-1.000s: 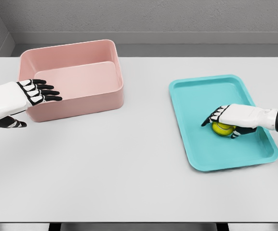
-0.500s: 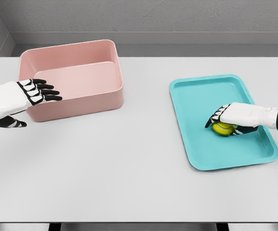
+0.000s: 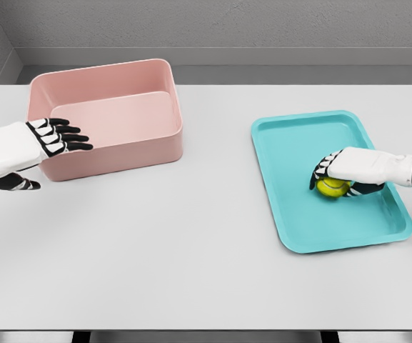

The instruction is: Put the tennis from the blue tray into the pink basket with both arms

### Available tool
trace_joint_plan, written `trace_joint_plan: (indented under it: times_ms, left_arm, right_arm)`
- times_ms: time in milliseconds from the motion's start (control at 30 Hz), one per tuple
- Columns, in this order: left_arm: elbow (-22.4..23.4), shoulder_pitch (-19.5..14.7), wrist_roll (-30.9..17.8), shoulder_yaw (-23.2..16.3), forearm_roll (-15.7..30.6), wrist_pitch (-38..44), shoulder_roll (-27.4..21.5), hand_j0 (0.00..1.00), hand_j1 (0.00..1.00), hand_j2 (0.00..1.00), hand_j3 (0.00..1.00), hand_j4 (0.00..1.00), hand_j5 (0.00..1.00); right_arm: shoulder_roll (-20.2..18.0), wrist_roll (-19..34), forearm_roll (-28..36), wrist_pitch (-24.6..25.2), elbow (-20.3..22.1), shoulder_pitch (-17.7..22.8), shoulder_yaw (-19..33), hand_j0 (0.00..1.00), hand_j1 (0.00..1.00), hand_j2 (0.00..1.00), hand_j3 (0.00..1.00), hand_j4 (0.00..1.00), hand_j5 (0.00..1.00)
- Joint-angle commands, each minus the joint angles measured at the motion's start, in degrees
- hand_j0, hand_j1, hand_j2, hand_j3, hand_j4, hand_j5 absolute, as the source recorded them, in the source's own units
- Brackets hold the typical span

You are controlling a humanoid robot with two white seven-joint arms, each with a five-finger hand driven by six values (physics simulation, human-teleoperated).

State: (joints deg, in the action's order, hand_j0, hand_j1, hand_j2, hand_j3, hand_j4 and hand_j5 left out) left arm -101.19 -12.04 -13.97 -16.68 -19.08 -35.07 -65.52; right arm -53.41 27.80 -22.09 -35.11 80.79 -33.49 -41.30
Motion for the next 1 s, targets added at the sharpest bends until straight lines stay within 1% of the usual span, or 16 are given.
trace_joint_plan:
  times_ms: [0,100,133,233,300,333,400,500,667,800,833,867,967]
  left_arm:
    - [-0.1,0.0,0.1,0.0,0.4,0.1,0.0,1.00,1.00,1.00,1.00,1.00,1.00]
    - [-0.1,0.0,0.0,-0.1,0.4,0.1,0.0,1.00,1.00,1.00,1.00,1.00,1.00]
    - [-0.1,0.1,0.0,-0.1,0.3,0.1,0.0,1.00,1.00,1.00,1.00,1.00,1.00]
    - [-0.1,0.1,0.1,-0.1,0.3,0.1,0.0,1.00,1.00,1.00,1.00,1.00,1.00]
    - [-0.1,0.1,0.0,-0.1,0.1,0.1,0.0,1.00,1.00,1.00,1.00,1.00,1.00]
    - [-0.1,0.1,0.0,-0.2,0.1,0.1,0.0,1.00,1.00,1.00,1.00,1.00,1.00]
    - [-0.1,0.1,0.0,-0.4,0.1,0.1,0.1,1.00,1.00,1.00,1.00,1.00,1.00]
    - [-0.2,0.1,0.1,-0.5,0.1,0.1,0.1,1.00,1.00,1.00,1.00,1.00,1.00]
    - [-0.2,0.1,0.1,-0.5,0.1,0.1,0.1,1.00,1.00,1.00,1.00,1.00,1.00]
    - [-0.2,0.1,0.0,-0.5,0.1,0.1,0.0,1.00,1.00,1.00,1.00,1.00,1.00]
    - [-0.2,0.1,0.0,-0.5,0.1,0.1,0.1,1.00,1.00,1.00,1.00,1.00,1.00]
    - [-0.2,0.1,0.0,-0.5,0.1,0.1,0.1,1.00,1.00,1.00,1.00,1.00,1.00]
    - [-0.2,0.3,0.0,-0.5,0.0,0.1,0.1,1.00,1.00,1.00,1.00,1.00,1.00]
  right_arm:
    - [-0.2,0.0,0.5,0.1,0.2,0.0,0.3,0.56,0.56,0.56,0.56,0.56,0.56]
    - [-1.2,0.0,0.6,0.1,2.2,0.0,1.7,0.50,0.50,0.50,0.50,0.50,0.50]
    - [-1.2,0.0,0.7,0.1,2.2,0.0,1.8,0.50,0.50,0.50,0.50,0.50,0.50]
    - [-1.3,0.0,0.8,0.1,4.3,0.0,2.7,0.50,0.50,0.50,0.50,0.50,0.50]
    - [-1.7,0.0,0.8,0.1,6.7,0.0,4.1,0.48,0.48,0.48,0.48,0.48,0.48]
    - [-1.7,0.0,0.7,0.1,7.8,0.0,4.4,0.46,0.46,0.46,0.46,0.46,0.46]
    - [-1.6,0.0,0.7,0.1,9.6,0.0,4.6,0.46,0.46,0.46,0.46,0.46,0.46]
    - [-1.3,0.0,0.7,0.1,15.1,0.0,4.6,0.46,0.46,0.46,0.46,0.46,0.46]
    - [-0.4,0.1,0.8,0.1,19.2,-0.4,4.6,0.46,0.46,0.46,0.46,0.46,0.46]
    - [3.3,0.2,0.8,0.1,19.3,-1.6,4.3,0.46,0.46,0.46,0.46,0.46,0.46]
    - [4.7,1.6,0.7,0.1,19.3,-1.7,4.1,0.46,0.46,0.46,0.46,0.46,0.46]
    - [7.4,3.6,0.5,0.1,19.3,-1.7,4.0,0.42,0.42,0.42,0.42,0.42,0.42]
    - [10.3,4.0,0.2,0.1,19.3,-1.8,3.9,0.42,0.42,0.42,0.42,0.42,0.42]
